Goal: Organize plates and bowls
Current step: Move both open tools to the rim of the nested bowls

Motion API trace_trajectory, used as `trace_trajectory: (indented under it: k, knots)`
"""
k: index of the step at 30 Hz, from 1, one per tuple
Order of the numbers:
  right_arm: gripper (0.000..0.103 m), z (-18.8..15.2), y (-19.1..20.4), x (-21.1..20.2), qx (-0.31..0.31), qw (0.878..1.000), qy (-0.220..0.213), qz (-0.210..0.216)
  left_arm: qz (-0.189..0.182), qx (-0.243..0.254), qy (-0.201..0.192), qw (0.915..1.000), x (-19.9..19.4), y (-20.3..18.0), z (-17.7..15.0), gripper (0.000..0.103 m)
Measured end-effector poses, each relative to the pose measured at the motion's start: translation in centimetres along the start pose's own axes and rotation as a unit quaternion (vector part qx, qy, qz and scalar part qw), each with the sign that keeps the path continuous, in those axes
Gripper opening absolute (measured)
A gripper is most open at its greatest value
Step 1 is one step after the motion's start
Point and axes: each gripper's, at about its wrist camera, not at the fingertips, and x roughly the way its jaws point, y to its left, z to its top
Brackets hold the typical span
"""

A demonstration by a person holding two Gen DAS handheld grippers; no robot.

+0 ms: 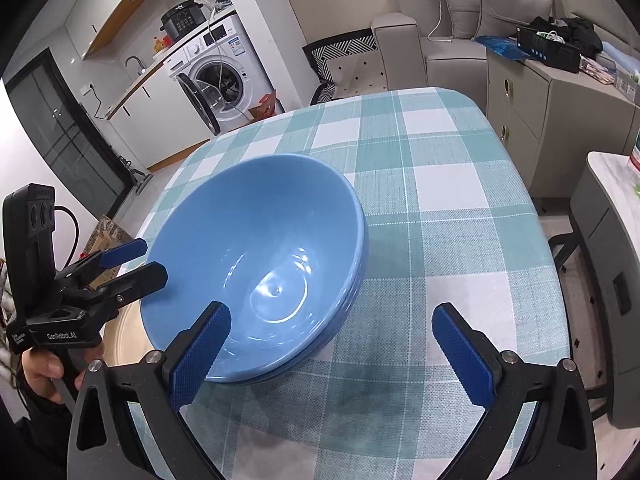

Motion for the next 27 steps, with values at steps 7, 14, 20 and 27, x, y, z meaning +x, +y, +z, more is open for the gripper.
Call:
trace_trajectory:
  k: [7,14,20,27]
  knots:
    - [0.102,-0.1,0.0,1.0,0.011,1.0,0.004,0.0,-0.001,-0.001,0.005,1.0,0.6,0.1,0.0,0.103]
    - [0.102,0.1,0.4,1.7,0.017,1.0,0.013,0.012,-0.003,-0.004,0.005,1.0,1.0,0.0,0.1,0.103]
    - [0.099,0.3,0.5,2.0,0.017,1.0,0.006,0.024,-0.011,-0.002,0.004,0.9999,1.2,-0.2,0.3,0.101]
    - [0.083,0.5,0.5,2.7,0.026,0.999,0.013,0.035,-0.024,0.002,0.01,0.9996,1.5,-0.6,0.2,0.086]
